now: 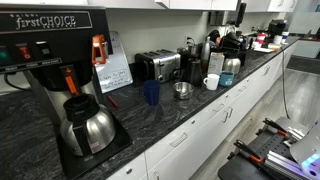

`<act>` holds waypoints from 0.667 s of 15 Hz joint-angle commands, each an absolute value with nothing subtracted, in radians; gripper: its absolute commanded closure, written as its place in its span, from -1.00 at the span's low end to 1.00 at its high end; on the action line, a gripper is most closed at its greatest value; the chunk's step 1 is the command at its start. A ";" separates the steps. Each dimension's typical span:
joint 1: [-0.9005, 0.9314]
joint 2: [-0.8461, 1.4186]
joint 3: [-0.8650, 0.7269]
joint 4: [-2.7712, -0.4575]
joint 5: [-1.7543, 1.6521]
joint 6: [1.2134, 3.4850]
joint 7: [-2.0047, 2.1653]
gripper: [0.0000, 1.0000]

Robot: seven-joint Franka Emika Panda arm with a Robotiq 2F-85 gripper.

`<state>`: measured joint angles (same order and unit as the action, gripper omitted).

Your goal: Open the right cabinet door

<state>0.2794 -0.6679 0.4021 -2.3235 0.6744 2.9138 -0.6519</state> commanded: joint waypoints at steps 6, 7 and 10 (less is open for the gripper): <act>0.234 -0.759 0.301 -2.382 0.111 2.827 -0.248 0.94; 0.232 -0.771 0.296 -2.383 0.076 2.807 -0.212 0.94; 0.240 -0.804 0.273 -2.390 0.008 2.754 -0.161 0.94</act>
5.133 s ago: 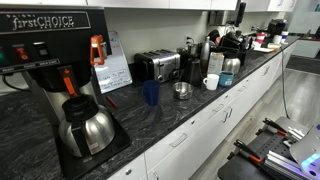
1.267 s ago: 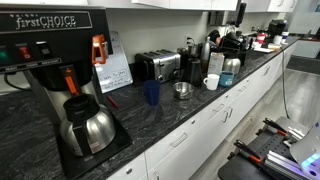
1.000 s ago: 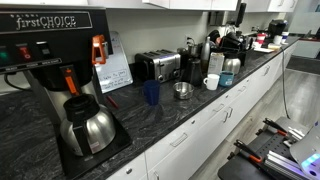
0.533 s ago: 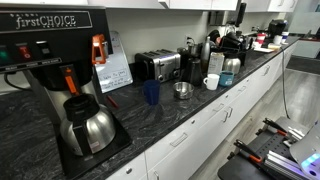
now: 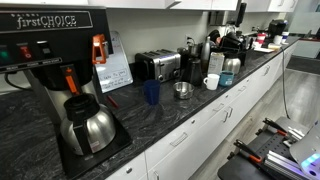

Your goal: Open the right cabinet door

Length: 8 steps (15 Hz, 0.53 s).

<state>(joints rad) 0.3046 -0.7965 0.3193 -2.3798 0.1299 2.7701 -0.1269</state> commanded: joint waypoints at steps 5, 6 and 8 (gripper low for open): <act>0.237 -0.853 0.250 -2.396 -0.041 2.677 -0.126 0.94; 0.237 -0.863 0.245 -2.396 -0.046 2.661 -0.124 0.94; 0.238 -0.882 0.232 -2.396 -0.053 2.628 -0.127 0.94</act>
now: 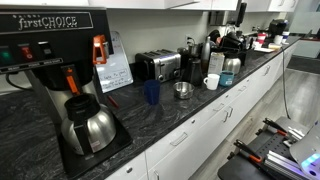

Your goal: Open the right cabinet door

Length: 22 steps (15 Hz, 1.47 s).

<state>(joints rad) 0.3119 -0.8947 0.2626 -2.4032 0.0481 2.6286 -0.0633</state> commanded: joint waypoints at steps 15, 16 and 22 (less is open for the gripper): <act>0.218 -0.968 0.170 -2.395 -0.087 2.462 -0.131 0.94; 0.218 -0.969 0.170 -2.393 -0.087 2.459 -0.131 0.94; 0.194 -0.995 0.184 -2.380 -0.083 2.433 -0.089 0.24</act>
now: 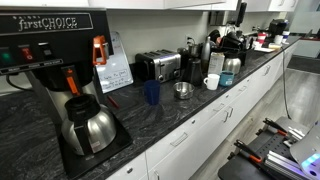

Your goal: Open the right cabinet door

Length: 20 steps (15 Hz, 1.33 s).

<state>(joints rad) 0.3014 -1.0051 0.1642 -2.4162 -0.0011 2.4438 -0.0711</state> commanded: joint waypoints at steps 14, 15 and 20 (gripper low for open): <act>0.110 -1.067 0.170 -2.380 -0.062 2.346 0.018 -1.00; 0.110 -1.073 0.166 -2.376 -0.052 2.337 0.032 -1.00; 0.123 -1.148 0.096 -2.352 -0.014 2.268 0.039 -1.00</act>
